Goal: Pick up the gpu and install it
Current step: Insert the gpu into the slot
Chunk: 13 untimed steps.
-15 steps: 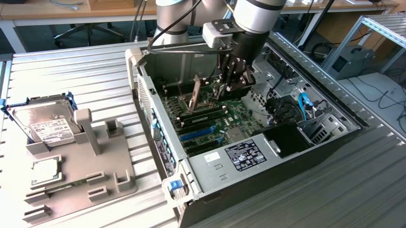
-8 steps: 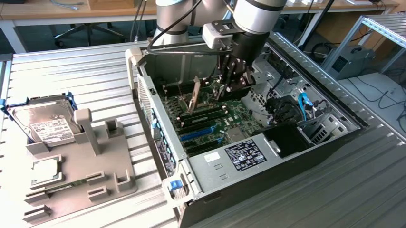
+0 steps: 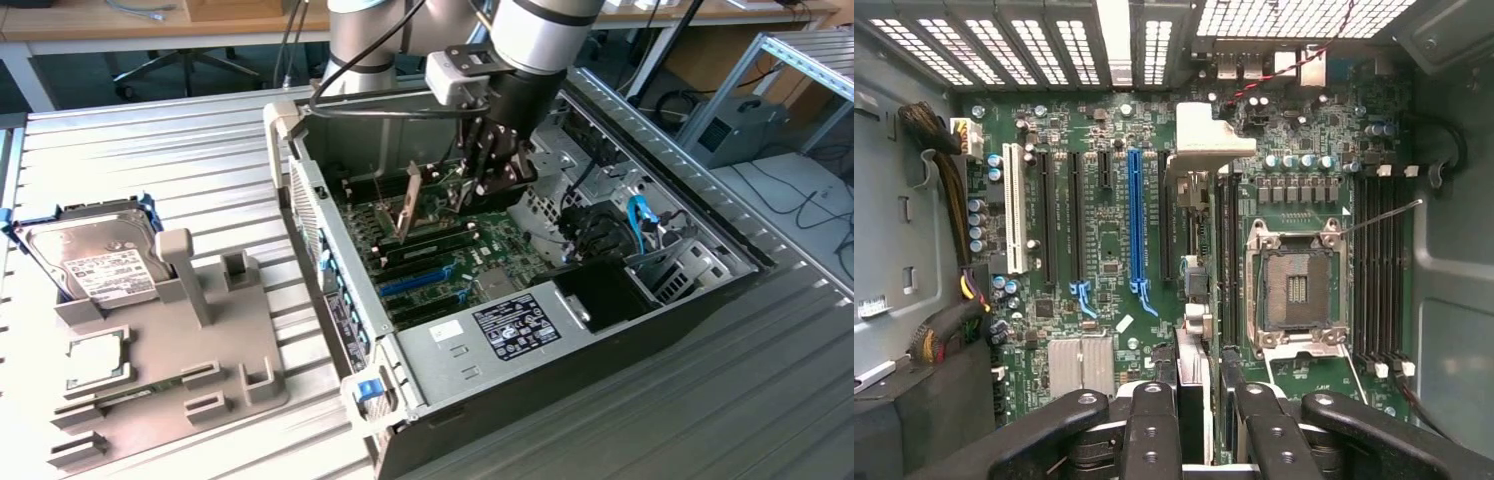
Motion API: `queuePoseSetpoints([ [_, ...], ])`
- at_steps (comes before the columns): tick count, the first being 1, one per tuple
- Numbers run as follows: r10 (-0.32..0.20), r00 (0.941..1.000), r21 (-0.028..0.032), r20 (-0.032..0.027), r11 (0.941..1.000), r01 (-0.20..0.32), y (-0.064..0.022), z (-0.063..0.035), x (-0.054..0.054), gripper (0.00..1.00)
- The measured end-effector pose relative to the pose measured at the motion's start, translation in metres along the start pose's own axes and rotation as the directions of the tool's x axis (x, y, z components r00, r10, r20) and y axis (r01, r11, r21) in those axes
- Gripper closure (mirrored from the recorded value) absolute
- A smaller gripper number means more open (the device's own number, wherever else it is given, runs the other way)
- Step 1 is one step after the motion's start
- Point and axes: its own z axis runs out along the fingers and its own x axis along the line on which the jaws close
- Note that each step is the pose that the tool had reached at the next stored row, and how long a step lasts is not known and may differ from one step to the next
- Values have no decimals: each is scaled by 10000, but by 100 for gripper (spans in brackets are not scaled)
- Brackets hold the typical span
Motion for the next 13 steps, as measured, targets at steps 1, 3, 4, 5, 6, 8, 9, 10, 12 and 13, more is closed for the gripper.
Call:
queuePoseSetpoints([
  [1, -2, 10000, -1, -1, 10000, 2, 1, 2, 3, 73],
  [3, -6, 10000, 0, 0, 10000, 6, 3, 5, 7, 73],
  [4, -7, 10000, -1, -1, 10000, 7, 4, 6, 9, 73],
  [5, -9, 10000, -1, -1, 10000, 9, 5, 7, 11, 73],
  [6, -10, 10000, -1, 0, 10000, 10, 5, 8, 12, 73],
  [8, -13, 10000, -1, -1, 10000, 13, 7, 10, 15, 73],
  [9, -14, 10000, -1, -1, 10000, 14, 8, 12, 17, 73],
  [10, -16, 10000, -1, -1, 10000, 16, 8, 13, 18, 73],
  [12, -18, 10000, -2, -2, 10000, 18, 10, 15, 21, 73],
  [13, -20, 10000, -1, 0, 10000, 20, 11, 17, 23, 73],
])
